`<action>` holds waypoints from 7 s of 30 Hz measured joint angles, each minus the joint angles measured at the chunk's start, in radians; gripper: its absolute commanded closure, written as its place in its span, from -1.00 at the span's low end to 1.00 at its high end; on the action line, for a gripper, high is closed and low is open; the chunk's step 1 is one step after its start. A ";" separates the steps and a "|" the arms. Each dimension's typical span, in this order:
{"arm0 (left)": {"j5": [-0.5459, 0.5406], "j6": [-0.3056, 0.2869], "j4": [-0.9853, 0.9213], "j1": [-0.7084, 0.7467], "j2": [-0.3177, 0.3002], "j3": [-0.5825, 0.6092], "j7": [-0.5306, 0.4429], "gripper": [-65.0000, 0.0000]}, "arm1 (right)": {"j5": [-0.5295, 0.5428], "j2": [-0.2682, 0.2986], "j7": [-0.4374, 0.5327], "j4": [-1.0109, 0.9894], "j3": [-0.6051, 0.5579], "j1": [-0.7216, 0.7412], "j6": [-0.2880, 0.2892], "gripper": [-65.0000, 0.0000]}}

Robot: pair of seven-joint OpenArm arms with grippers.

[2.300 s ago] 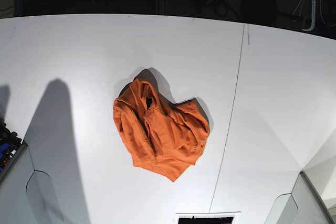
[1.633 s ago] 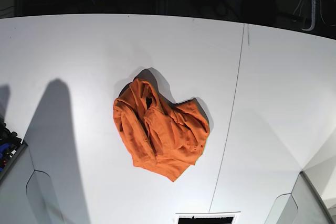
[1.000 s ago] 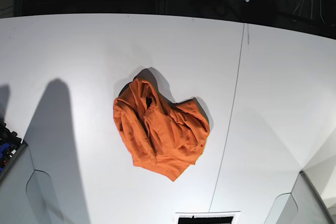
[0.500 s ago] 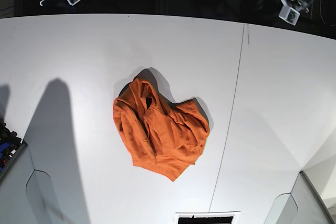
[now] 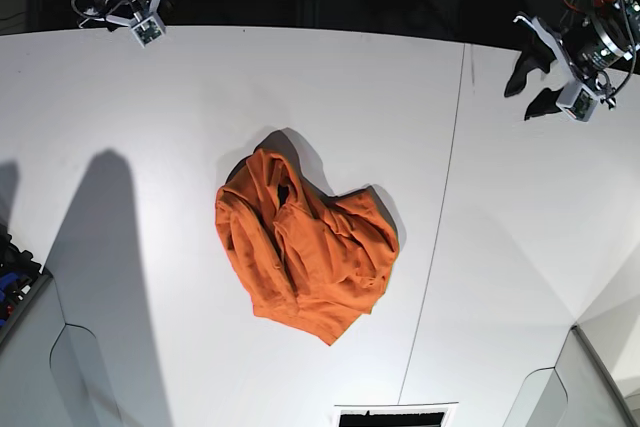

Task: Layout the t-shirt on the table in an organized manner, then fold the t-shirt properly
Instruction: 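Move both grippers from rest toward the crumpled orange t-shirt, then grasp the orange t-shirt with both grippers at separate points, then lift and pull the grippers apart to stretch the shirt out, then lower the stretched shirt onto the table and release both grippers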

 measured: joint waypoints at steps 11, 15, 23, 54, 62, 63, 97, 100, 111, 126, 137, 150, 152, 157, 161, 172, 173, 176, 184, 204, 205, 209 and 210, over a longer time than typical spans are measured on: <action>-0.073 -0.026 0.000 0.034 -0.003 0.010 0.115 0.05 | -0.178 -0.007 0.142 0.103 0.024 -0.182 -0.083 0.01; -0.089 -0.027 0.000 0.070 0.000 0.010 0.119 0.05 | -0.234 -0.026 0.174 0.137 0.031 -0.257 -0.097 0.01; -0.091 -0.027 0.032 0.153 0.013 0.010 0.127 0.05 | -0.271 -0.026 0.177 0.214 0.032 -0.403 -0.115 0.01; -0.080 -0.027 0.141 0.185 0.001 0.010 0.055 0.05 | -0.140 -0.154 0.225 0.313 0.032 0.080 -0.006 0.01; -0.068 -0.030 0.114 0.059 -0.025 0.010 0.048 -0.07 | -0.037 -0.333 0.269 -0.010 0.033 0.346 0.128 -0.20; -0.067 -0.031 0.101 0.041 -0.028 0.010 0.051 -0.15 | -0.029 -0.356 0.270 -0.051 0.033 0.377 0.145 -0.35; -0.010 0.027 -0.582 -0.838 0.182 0.618 0.029 -0.20 | -0.048 -0.484 0.225 -0.425 0.035 0.648 0.204 -0.37; 0.017 0.027 -0.612 -0.855 0.212 0.617 0.029 -0.20 | -0.048 -0.484 0.225 -0.425 0.035 0.648 0.203 -0.37; 0.098 0.086 -0.676 -0.858 0.272 0.616 0.009 0.83 | -0.048 -0.484 0.224 -0.425 0.035 0.648 0.203 0.04; -0.008 -0.018 -0.623 -0.871 0.102 0.413 0.123 1.00 | -0.140 -0.463 0.241 -0.295 0.144 0.651 0.204 1.00; -0.325 -0.034 -0.607 -0.870 -0.066 0.372 0.349 1.00 | -0.074 -0.436 0.187 -0.239 0.265 0.668 0.144 -0.37; -0.405 -0.033 -0.607 -0.810 -0.085 0.372 0.407 0.16 | 0.048 -0.442 0.061 -0.240 0.393 0.622 0.158 -0.37; -0.404 -0.032 -0.607 -0.799 -0.085 0.372 0.407 0.02 | 0.080 -0.441 0.058 -0.248 0.393 0.586 0.166 -0.37; -0.406 -0.030 -0.607 -0.758 -0.084 0.372 0.407 0.02 | 0.172 -0.444 0.062 -0.276 0.393 0.502 0.178 -0.37; -0.436 -0.030 -0.607 -0.739 -0.085 0.372 0.425 0.02 | 0.195 -0.463 0.081 -0.303 0.393 0.489 0.240 -0.37; -0.487 -0.029 -0.607 -0.768 -0.085 0.163 0.406 0.02 | 0.194 -0.472 0.134 -0.316 0.393 0.547 0.241 -0.36; -0.484 -0.027 -0.607 -0.773 -0.084 0.172 0.389 0.02 | 0.193 -0.472 0.136 -0.316 0.393 0.565 0.241 -0.36; -0.415 -0.026 -0.607 -0.779 -0.079 0.218 0.316 0.02 | 0.162 -0.471 0.137 -0.316 0.393 0.614 0.241 -0.36; -0.167 -0.027 -0.610 -0.859 -0.018 0.386 0.199 0.02 | 0.076 -0.474 0.129 -0.320 0.393 0.697 0.136 -0.36; 0.115 0.084 -0.794 -0.918 0.097 0.481 0.062 0.83 | 0.045 -0.474 0.304 -0.917 0.236 0.973 0.256 1.00; 0.113 0.084 -0.793 -0.918 0.095 0.481 0.062 1.00 | 0.040 -0.475 0.320 -0.918 0.227 0.972 0.256 1.00; 0.108 0.078 -0.793 -0.921 0.062 0.480 0.066 1.00 | -0.037 -0.468 0.313 -0.889 0.223 0.971 0.257 1.00; 0.109 0.078 -0.789 -0.920 0.047 0.474 0.069 1.00 | -0.035 -0.459 0.303 -0.871 0.225 0.969 0.257 1.00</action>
